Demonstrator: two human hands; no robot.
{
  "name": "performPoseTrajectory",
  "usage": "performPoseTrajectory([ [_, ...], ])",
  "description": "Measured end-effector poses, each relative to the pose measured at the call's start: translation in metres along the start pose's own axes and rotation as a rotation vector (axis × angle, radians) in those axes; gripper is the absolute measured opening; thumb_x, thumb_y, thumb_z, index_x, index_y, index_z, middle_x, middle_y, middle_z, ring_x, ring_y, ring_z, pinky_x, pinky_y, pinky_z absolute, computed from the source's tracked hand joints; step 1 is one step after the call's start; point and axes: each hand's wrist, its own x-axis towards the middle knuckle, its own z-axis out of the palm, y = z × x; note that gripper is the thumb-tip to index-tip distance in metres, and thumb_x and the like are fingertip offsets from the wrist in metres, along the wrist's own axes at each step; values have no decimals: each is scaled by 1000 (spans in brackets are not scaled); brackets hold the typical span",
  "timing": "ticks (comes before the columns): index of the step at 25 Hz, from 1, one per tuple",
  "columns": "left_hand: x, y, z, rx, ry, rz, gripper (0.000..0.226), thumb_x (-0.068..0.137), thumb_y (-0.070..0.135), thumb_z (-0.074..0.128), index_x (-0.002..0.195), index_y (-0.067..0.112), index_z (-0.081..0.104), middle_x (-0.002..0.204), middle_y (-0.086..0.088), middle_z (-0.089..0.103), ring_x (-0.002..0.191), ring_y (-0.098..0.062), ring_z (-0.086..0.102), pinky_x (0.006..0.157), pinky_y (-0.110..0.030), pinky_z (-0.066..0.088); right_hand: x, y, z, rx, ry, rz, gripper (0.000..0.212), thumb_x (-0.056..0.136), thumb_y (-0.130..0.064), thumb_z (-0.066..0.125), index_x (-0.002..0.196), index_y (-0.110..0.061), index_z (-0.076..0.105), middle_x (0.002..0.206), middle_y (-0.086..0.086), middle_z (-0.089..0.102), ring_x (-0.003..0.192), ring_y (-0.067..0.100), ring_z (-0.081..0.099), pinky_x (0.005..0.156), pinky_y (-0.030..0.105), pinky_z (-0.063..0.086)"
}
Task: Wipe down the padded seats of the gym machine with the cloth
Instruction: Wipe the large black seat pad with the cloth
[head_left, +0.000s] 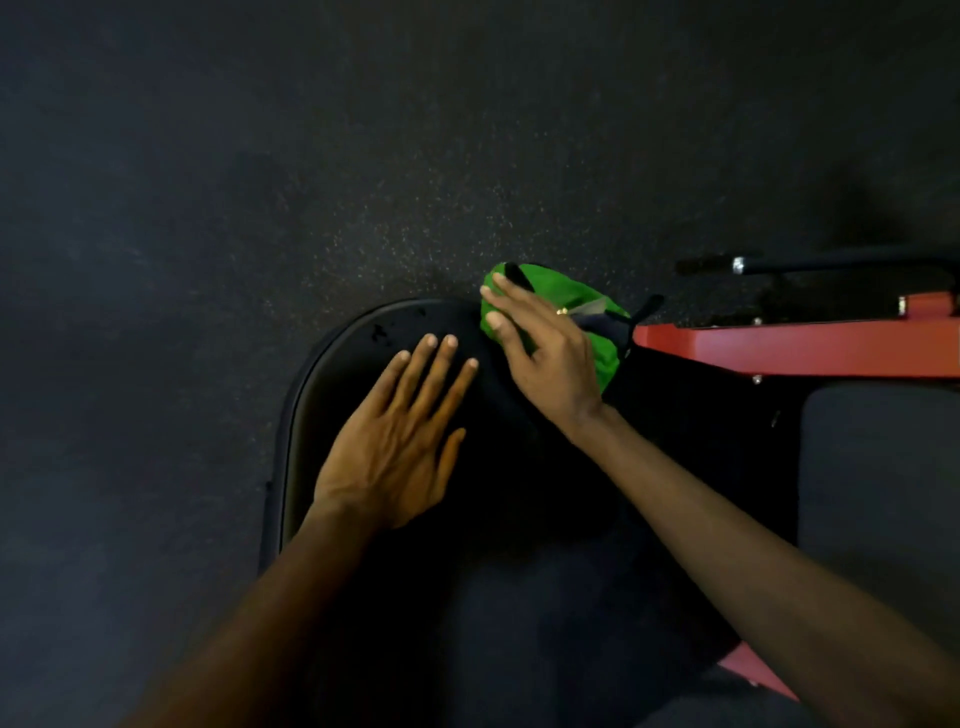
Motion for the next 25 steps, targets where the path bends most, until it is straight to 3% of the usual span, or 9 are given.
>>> performPoseTrajectory([
  [3, 4, 3, 1, -21, -23, 0, 70, 102, 43, 30, 162, 10, 17, 168, -20, 9, 157, -35, 7, 127, -49, 10, -13, 13, -14, -20, -215, -60, 46, 105, -24, 52, 150, -13, 49, 158, 6, 44, 147, 19, 41, 120, 39, 36],
  [6, 5, 2, -2, -26, -56, 4, 70, 102, 43, 29, 162, 10, 16, 168, -19, 7, 157, -35, 5, 127, -48, 7, -15, 47, -14, -267, -257, 234, 59, 103, -49, 37, 159, -31, 30, 166, 0, 30, 155, 23, 24, 123, 60, 17],
  [8, 7, 1, -2, -21, -59, 12, 70, 102, 43, 28, 162, 10, 14, 169, -19, 5, 157, -34, 3, 127, -48, 5, -14, 43, -1, -233, -152, 423, 58, 101, -55, 35, 155, -34, 38, 160, -5, 41, 150, 20, 34, 120, 62, 22],
  [10, 6, 2, -1, -18, -63, 13, 69, 102, 42, 28, 162, 10, 15, 168, -20, 6, 157, -35, 4, 127, -48, 5, -14, 27, 7, -164, -71, 336, 52, 102, -51, 39, 149, -29, 50, 151, -6, 52, 141, 16, 47, 113, 56, 36],
  [12, 8, 1, -1, -12, -59, 16, 69, 100, 40, 29, 161, 8, 21, 168, -20, 12, 156, -36, 9, 127, -49, 7, -4, 7, 9, -98, -95, 160, 48, 104, -46, 42, 146, -25, 54, 151, -5, 53, 139, 14, 50, 109, 49, 42],
  [19, 10, 1, -6, -7, -94, 31, 63, 99, 38, 34, 148, 0, 47, 150, -27, 47, 143, -42, 40, 124, -51, 17, 49, -34, 21, -33, -318, -354, 38, 102, -36, 55, 139, -29, 62, 151, 2, 54, 132, 20, 55, 105, 42, 43],
  [22, 9, 2, -6, 6, -68, 20, 66, 99, 40, 32, 155, 4, 37, 158, -24, 36, 149, -38, 31, 125, -50, 12, 44, -1, 10, -37, -383, -334, 40, 103, -36, 55, 143, -31, 57, 155, 2, 48, 135, 20, 53, 102, 44, 46],
  [25, 7, 2, -6, 22, -67, 22, 69, 101, 41, 29, 161, 9, 22, 167, -21, 17, 155, -36, 14, 126, -50, 9, 10, 37, -7, -98, -273, -152, 41, 105, -35, 51, 145, -27, 54, 154, 5, 49, 135, 20, 54, 103, 42, 47],
])
